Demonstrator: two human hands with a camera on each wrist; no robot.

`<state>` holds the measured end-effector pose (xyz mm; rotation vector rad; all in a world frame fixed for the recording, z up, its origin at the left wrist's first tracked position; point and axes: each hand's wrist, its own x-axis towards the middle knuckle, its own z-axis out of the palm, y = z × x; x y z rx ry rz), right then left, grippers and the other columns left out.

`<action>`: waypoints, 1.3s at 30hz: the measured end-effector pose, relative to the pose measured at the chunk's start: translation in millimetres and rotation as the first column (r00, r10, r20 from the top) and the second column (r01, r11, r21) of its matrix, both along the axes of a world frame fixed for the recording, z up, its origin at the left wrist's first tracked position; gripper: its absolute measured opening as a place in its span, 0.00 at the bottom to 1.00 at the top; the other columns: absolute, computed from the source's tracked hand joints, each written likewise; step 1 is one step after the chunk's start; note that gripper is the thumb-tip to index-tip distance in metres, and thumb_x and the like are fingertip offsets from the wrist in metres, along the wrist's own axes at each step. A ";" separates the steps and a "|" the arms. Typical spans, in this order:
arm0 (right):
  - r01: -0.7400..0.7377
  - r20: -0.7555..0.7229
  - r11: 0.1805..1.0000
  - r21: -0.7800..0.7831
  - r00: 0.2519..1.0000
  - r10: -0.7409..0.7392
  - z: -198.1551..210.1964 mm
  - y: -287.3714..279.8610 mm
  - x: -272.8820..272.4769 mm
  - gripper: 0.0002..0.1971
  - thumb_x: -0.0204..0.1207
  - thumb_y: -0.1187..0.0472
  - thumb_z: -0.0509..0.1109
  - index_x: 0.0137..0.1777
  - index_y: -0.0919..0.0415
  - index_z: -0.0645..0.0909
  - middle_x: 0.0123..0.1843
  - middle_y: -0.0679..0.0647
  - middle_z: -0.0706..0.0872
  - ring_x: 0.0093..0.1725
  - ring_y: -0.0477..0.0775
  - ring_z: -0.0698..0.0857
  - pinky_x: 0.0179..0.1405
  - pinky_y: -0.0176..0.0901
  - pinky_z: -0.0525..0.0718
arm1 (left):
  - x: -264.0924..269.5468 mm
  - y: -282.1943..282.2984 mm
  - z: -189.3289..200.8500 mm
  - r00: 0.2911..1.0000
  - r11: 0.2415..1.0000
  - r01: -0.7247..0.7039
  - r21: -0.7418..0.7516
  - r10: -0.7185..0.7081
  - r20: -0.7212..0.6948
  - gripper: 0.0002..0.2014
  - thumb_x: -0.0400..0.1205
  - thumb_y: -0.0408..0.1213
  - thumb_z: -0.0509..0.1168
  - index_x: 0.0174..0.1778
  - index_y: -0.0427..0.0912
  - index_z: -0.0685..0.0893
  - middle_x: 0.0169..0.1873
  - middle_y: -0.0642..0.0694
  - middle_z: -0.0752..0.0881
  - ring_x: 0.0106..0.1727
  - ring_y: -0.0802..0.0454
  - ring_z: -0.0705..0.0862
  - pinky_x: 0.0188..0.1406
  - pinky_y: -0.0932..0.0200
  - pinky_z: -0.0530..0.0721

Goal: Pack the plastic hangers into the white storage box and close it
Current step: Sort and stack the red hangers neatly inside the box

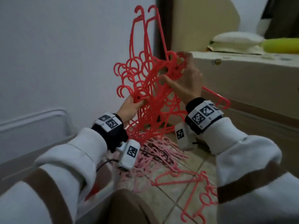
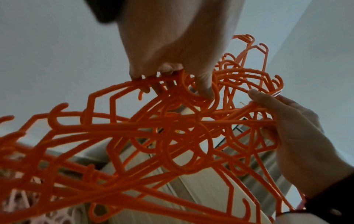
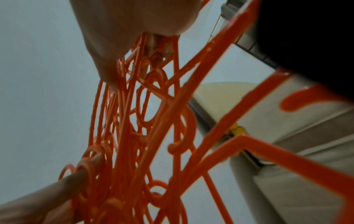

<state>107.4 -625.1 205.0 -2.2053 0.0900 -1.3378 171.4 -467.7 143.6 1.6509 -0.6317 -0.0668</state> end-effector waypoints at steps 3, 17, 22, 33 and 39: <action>-0.112 0.042 0.994 0.008 0.993 0.112 18.0 51.8 25.7 0.34 0.63 0.49 0.80 0.67 0.55 0.70 0.49 0.47 0.88 0.45 0.47 0.88 0.50 0.45 0.87 | 7.2 57.4 21.2 0.995 0.995 -0.096 -0.008 0.096 0.025 0.09 0.83 0.35 0.63 0.58 0.38 0.79 0.48 0.50 0.84 0.46 0.64 0.81 0.49 0.74 0.77; -0.490 -0.087 0.872 0.009 0.868 0.489 -18.9 291.0 89.7 0.34 0.65 0.49 0.79 0.68 0.54 0.69 0.48 0.46 0.87 0.42 0.44 0.85 0.45 0.34 0.80 | -7.4 297.8 -15.2 0.864 0.870 -0.486 0.080 0.492 -0.105 0.12 0.82 0.35 0.64 0.60 0.38 0.79 0.55 0.42 0.85 0.59 0.47 0.82 0.69 0.52 0.75; -0.562 -0.220 0.826 -0.036 0.811 0.542 -78.4 318.1 98.2 0.34 0.64 0.47 0.79 0.67 0.53 0.69 0.45 0.44 0.84 0.42 0.45 0.85 0.44 0.37 0.81 | -9.9 326.6 -78.5 0.831 0.871 -0.473 0.135 0.492 -0.259 0.07 0.83 0.31 0.62 0.56 0.41 0.77 0.49 0.45 0.83 0.43 0.61 0.85 0.50 0.70 0.81; -0.622 -0.464 0.774 0.115 0.656 0.596 -186.0 315.2 116.5 0.33 0.60 0.51 0.82 0.63 0.55 0.71 0.44 0.40 0.84 0.39 0.42 0.83 0.44 0.34 0.77 | 20.2 341.7 -197.9 0.713 0.873 -0.354 0.335 0.484 -0.507 0.17 0.78 0.40 0.70 0.60 0.36 0.80 0.53 0.42 0.86 0.58 0.45 0.83 0.65 0.52 0.78; -0.630 -0.848 0.775 -0.041 0.432 0.306 -222.7 312.2 128.2 0.31 0.67 0.46 0.77 0.67 0.57 0.69 0.54 0.58 0.86 0.56 0.62 0.85 0.53 0.52 0.81 | 24.0 353.6 -205.7 0.648 0.731 0.005 0.683 0.518 -0.559 0.31 0.74 0.45 0.73 0.68 0.30 0.77 0.65 0.35 0.81 0.68 0.38 0.78 0.68 0.50 0.77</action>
